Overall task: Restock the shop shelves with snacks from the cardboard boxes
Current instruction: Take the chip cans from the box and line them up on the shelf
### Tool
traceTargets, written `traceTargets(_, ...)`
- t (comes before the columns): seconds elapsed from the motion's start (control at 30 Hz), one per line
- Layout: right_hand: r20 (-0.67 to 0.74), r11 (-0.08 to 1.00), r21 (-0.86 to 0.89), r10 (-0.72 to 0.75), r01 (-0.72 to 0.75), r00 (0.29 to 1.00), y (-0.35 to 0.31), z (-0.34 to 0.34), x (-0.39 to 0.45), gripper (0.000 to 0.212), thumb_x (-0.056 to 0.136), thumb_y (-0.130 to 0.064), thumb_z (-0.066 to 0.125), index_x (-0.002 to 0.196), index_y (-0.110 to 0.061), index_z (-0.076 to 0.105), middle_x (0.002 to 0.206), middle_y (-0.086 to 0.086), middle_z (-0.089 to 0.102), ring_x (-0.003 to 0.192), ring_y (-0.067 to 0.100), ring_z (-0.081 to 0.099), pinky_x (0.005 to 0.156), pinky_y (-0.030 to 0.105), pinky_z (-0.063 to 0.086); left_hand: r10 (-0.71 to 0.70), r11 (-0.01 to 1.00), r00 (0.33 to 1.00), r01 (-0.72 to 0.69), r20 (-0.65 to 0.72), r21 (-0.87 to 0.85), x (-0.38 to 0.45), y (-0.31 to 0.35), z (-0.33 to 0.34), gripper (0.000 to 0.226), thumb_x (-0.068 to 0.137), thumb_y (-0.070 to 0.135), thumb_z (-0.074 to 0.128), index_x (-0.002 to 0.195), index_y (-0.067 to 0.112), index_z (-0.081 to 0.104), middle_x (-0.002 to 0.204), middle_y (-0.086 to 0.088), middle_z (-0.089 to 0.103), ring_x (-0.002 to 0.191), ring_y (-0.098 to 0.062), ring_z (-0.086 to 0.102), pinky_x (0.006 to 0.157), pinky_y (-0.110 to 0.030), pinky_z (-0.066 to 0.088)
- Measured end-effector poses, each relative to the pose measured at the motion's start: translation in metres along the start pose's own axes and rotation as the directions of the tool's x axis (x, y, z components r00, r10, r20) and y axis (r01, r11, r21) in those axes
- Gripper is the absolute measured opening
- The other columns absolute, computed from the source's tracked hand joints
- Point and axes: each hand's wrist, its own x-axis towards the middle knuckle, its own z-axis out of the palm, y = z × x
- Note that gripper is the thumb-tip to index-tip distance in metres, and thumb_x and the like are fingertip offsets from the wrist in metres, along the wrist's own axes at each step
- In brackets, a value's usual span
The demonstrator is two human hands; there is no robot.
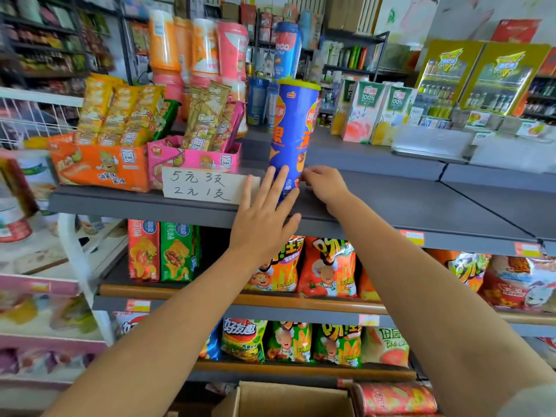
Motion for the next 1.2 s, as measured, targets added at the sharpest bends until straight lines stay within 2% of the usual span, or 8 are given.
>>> traceTargets(0.23,-0.043,0.975,0.222,-0.002,0.012,0.999,-0.005,-0.012,-0.026,0.016,0.098,-0.025,0.057,0.091,-0.020,0.071,0.109,0.004,0.072,0.108,0.020,0.065,0.099,0.042,0.053,-0.061,0.968,0.998,0.054,-0.021,-0.246,-0.002,0.006,-0.009,0.049,0.100,0.040,0.038,0.136,0.014,0.059,0.161,-0.013,0.030,0.151,-0.030,0.022,0.121,-0.051,0.006)
traceTargets(0.43,-0.243,0.894,0.429,-0.023,0.128,0.970,0.027,-0.063,-0.145,0.019,0.098,-0.005,0.051,0.085,-0.006,0.066,0.083,0.015,0.071,0.075,0.026,0.069,0.072,0.033,0.059,-0.152,0.787,0.977,0.027,-0.152,-0.616,-0.038,0.076,-0.028,0.026,0.094,0.024,0.053,0.101,0.007,0.071,0.133,-0.017,0.058,0.127,-0.034,0.051,0.109,-0.043,0.033)
traceTargets(0.57,-0.190,0.911,0.404,0.174,-0.084,0.966,0.125,-0.099,-0.233,0.019,0.100,-0.010,0.053,0.084,-0.007,0.064,0.080,0.014,0.067,0.067,0.023,0.063,0.065,0.032,0.056,-0.054,0.603,0.969,0.225,0.242,-0.766,-0.098,0.148,-0.026,0.024,0.094,0.027,0.050,0.095,0.011,0.069,0.105,-0.003,0.061,0.100,-0.023,0.057,0.085,-0.033,0.043)
traceTargets(0.7,-0.163,0.859,0.268,0.486,-0.435,0.858,0.253,-0.127,-0.314,0.019,0.097,-0.012,0.056,0.083,-0.006,0.067,0.073,0.010,0.068,0.061,0.017,0.063,0.061,0.032,0.054,0.196,0.610,0.707,0.454,0.680,-0.649,-0.178,0.221,-0.006,0.019,0.100,0.030,0.053,0.105,0.021,0.070,0.113,0.005,0.058,0.112,-0.016,0.053,0.086,-0.036,0.045)
traceTargets(0.87,-0.099,0.766,-0.034,0.637,-0.642,0.765,0.375,-0.167,-0.402,0.020,0.095,-0.012,0.057,0.076,-0.010,0.063,0.064,0.001,0.064,0.052,0.009,0.059,0.057,0.025,0.047,0.315,0.665,0.337,0.588,0.887,-0.460,-0.257,0.306,-0.004,0.023,0.101,0.033,0.051,0.112,0.024,0.069,0.112,0.005,0.057,0.106,-0.016,0.057,0.084,-0.031,0.043)
traceTargets(1.03,0.303,0.704,-0.528,0.678,-0.474,0.670,0.433,-0.192,-0.455,0.014,0.085,-0.036,0.069,0.078,-0.026,0.062,0.081,-0.003,0.062,0.081,0.019,0.060,0.079,0.030,0.050,0.344,0.661,0.178,0.651,0.922,-0.373,-0.295,0.366,-0.011,0.025,0.100,0.030,0.052,0.111,0.016,0.071,0.110,0.002,0.063,0.103,-0.016,0.059,0.079,-0.029,0.042)
traceTargets(1.13,0.493,0.707,-0.642,0.677,-0.298,0.546,0.465,-0.204,-0.480,0.075,0.052,-0.074,0.065,0.110,-0.027,0.069,0.114,0.002,0.068,0.109,0.024,0.062,0.097,0.042,0.049,0.324,0.679,0.116,0.662,0.939,-0.316,-0.310,0.391,-0.011,0.026,0.100,0.030,0.051,0.108,0.015,0.071,0.108,0.000,0.066,0.101,-0.016,0.061,0.083,-0.032,0.048)
traceTargets(1.2,0.525,0.633,-0.767,0.713,-0.103,0.465,0.475,-0.208,-0.492,0.091,0.056,-0.068,0.074,0.137,-0.031,0.052,0.138,0.000,0.052,0.132,0.025,0.043,0.111,0.049,0.036,0.301,0.677,0.073,0.686,0.951,-0.267,-0.319,0.402,-0.012,0.026,0.100,0.030,0.051,0.112,0.017,0.070,0.111,0.004,0.066,0.103,-0.013,0.060,0.084,-0.030,0.047)
